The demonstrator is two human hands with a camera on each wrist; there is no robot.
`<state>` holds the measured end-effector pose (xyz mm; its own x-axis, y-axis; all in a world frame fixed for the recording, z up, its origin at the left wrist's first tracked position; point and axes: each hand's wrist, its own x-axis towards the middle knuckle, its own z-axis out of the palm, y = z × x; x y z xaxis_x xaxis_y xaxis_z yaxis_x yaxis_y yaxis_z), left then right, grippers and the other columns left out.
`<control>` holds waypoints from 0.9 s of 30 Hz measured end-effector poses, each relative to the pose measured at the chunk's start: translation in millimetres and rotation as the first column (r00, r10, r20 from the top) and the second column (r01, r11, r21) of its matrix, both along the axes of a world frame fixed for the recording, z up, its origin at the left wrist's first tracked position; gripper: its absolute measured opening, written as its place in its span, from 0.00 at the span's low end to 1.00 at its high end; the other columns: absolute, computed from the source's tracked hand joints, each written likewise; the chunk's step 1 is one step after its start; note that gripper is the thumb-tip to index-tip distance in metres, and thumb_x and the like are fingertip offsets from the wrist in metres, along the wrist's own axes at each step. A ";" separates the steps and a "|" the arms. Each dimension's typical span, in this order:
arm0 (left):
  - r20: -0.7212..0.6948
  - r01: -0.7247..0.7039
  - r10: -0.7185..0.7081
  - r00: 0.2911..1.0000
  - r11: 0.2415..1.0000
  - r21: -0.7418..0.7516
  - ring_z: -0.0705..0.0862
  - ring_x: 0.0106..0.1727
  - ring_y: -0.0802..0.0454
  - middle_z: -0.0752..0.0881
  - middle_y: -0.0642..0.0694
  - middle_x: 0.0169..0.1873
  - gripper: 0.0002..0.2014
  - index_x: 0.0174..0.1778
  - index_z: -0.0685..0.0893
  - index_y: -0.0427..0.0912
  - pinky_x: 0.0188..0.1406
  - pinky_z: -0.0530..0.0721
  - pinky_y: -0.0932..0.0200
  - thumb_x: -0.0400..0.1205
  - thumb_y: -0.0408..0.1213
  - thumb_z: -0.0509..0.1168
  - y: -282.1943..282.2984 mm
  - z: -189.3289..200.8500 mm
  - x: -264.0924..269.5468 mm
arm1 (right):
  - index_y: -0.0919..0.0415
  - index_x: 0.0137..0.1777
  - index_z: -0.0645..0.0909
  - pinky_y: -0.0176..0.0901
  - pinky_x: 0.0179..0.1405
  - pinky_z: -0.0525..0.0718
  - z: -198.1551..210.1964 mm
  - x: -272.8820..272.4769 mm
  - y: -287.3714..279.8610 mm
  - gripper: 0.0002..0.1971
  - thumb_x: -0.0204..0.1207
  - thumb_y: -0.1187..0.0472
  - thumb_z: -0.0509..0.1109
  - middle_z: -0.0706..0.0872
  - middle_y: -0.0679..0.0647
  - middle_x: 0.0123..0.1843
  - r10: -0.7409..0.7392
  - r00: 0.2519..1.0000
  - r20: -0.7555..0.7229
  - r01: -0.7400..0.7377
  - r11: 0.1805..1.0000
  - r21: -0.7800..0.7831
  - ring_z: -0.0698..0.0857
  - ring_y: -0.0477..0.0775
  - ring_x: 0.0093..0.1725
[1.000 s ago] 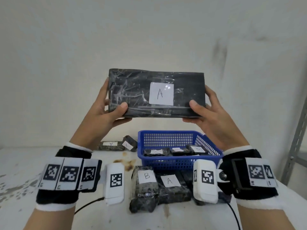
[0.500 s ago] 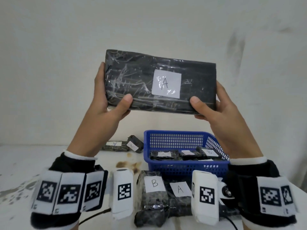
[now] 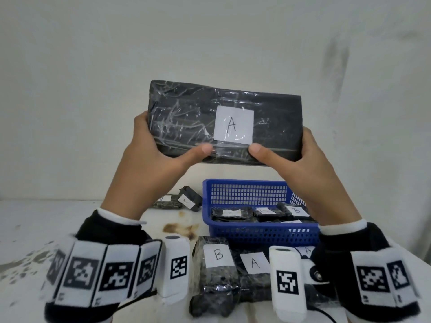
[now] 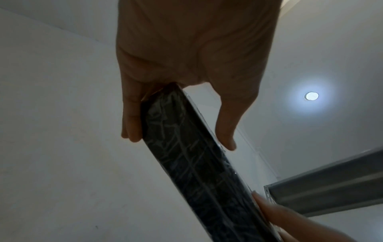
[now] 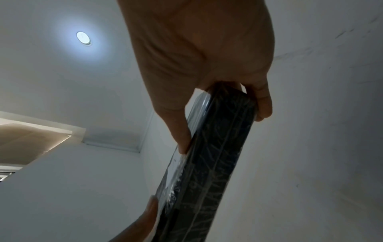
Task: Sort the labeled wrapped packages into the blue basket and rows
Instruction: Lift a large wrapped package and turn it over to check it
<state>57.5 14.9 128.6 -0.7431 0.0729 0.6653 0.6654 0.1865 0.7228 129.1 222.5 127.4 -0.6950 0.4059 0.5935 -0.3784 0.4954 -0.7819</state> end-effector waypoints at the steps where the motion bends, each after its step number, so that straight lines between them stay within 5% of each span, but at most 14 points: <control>1: 0.001 -0.001 0.001 1.000 1.000 -0.013 0.76 0.50 0.76 0.76 0.71 0.50 0.45 0.75 0.64 0.52 0.43 0.72 0.77 0.64 0.57 0.78 1.4 -0.7 0.6 | 0.41 0.74 0.71 0.30 0.47 0.80 0.3 0.0 -0.3 0.36 0.66 0.41 0.81 0.86 0.33 0.58 -0.009 1.000 -0.006 0.009 1.000 0.001 0.84 0.32 0.55; 7: -0.001 -0.025 0.025 1.000 1.000 -0.005 0.80 0.55 0.62 0.78 0.64 0.55 0.49 0.73 0.64 0.51 0.41 0.71 0.79 0.59 0.60 0.80 13.9 -4.0 5.6 | 0.41 0.75 0.68 0.28 0.49 0.79 1.5 4.2 -2.7 0.46 0.57 0.38 0.85 0.83 0.30 0.55 -0.102 0.993 -0.060 0.105 0.994 0.041 0.83 0.30 0.53; 12: -0.011 -0.100 0.100 0.995 0.995 0.007 0.79 0.65 0.51 0.77 0.51 0.67 0.59 0.76 0.64 0.49 0.61 0.79 0.56 0.50 0.70 0.74 20.2 -6.1 6.6 | 0.40 0.70 0.67 0.20 0.39 0.78 0.7 5.7 -8.3 0.46 0.53 0.35 0.85 0.80 0.27 0.52 -0.138 0.988 -0.068 0.143 0.988 0.060 0.81 0.26 0.49; 16: -0.011 -0.127 0.128 0.992 0.991 0.045 0.79 0.65 0.51 0.76 0.50 0.68 0.61 0.77 0.63 0.48 0.62 0.79 0.54 0.49 0.70 0.74 22.0 -6.7 7.6 | 0.38 0.65 0.65 0.12 0.35 0.75 -0.5 4.5 -13.7 0.43 0.53 0.33 0.83 0.77 0.26 0.49 -0.170 0.982 -0.084 0.176 0.981 0.081 0.78 0.16 0.42; 23: -0.031 -0.131 0.133 0.991 0.990 0.058 0.73 0.59 0.57 0.70 0.52 0.66 0.53 0.77 0.62 0.48 0.50 0.71 0.69 0.60 0.61 0.79 24.0 -7.2 7.0 | 0.44 0.65 0.64 0.22 0.33 0.74 0.3 4.5 -13.4 0.41 0.57 0.30 0.79 0.77 0.30 0.48 -0.181 0.983 -0.007 0.181 0.976 0.119 0.79 0.30 0.45; 27: -0.026 -0.097 0.100 0.995 0.991 0.092 0.77 0.64 0.53 0.74 0.49 0.68 0.43 0.75 0.63 0.48 0.57 0.72 0.61 0.69 0.56 0.75 21.4 -6.3 3.0 | 0.43 0.65 0.64 0.24 0.37 0.75 2.0 5.3 -10.9 0.37 0.62 0.32 0.77 0.78 0.32 0.51 -0.174 0.984 -0.027 0.176 0.978 0.114 0.80 0.32 0.48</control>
<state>60.5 36.2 122.4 -0.7226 -0.0613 0.6885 0.6694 0.1865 0.7191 134.4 211.6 129.4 -0.6083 0.4489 0.6546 -0.2906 0.6415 -0.7099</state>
